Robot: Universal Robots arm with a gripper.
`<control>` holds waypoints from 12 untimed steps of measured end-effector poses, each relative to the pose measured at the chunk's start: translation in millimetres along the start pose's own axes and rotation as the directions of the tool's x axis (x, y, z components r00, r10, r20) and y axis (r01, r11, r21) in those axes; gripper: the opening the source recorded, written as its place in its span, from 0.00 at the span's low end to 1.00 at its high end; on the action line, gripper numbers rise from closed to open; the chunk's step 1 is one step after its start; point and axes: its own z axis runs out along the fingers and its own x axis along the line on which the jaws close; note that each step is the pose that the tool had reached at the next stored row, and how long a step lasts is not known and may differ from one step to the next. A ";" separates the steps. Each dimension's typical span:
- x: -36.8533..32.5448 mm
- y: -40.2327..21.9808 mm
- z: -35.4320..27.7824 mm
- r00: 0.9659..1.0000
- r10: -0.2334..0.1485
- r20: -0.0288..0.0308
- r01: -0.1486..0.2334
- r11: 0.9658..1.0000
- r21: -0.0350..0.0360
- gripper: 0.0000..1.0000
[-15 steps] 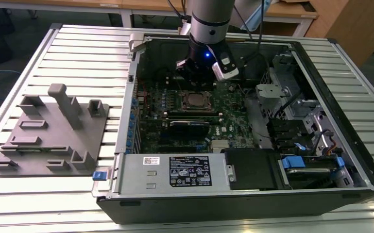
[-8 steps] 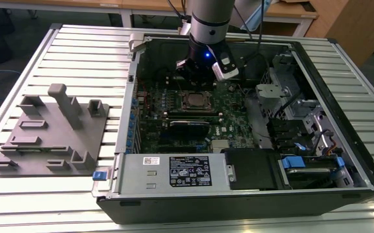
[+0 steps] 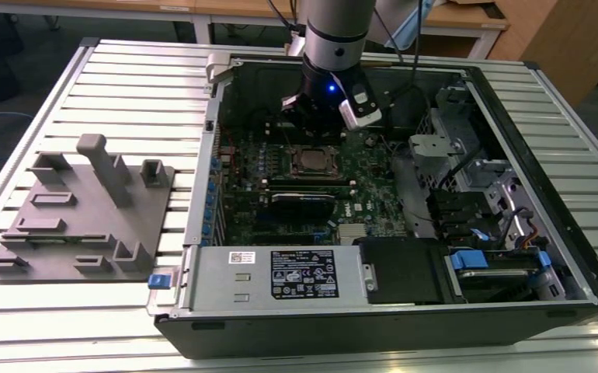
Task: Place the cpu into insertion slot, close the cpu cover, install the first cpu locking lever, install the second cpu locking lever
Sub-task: 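Install the first cpu locking lever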
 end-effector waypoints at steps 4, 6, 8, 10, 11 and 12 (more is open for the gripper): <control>0.0 0.0 0.0 1.000 -0.001 0.000 0.001 1.000 -0.002 0.10; 0.0 0.0 0.0 1.000 -0.001 0.000 0.001 1.000 -0.003 0.10; 0.0 0.0 0.0 1.000 -0.001 0.000 0.001 1.000 -0.005 0.10; 0.0 0.0 0.0 1.000 -0.002 0.000 0.002 1.000 -0.006 0.10; 0.0 0.0 0.0 1.000 -0.002 0.000 0.002 1.000 -0.006 0.10; 0.0 0.0 0.0 1.000 -0.002 0.000 0.002 1.000 -0.007 0.10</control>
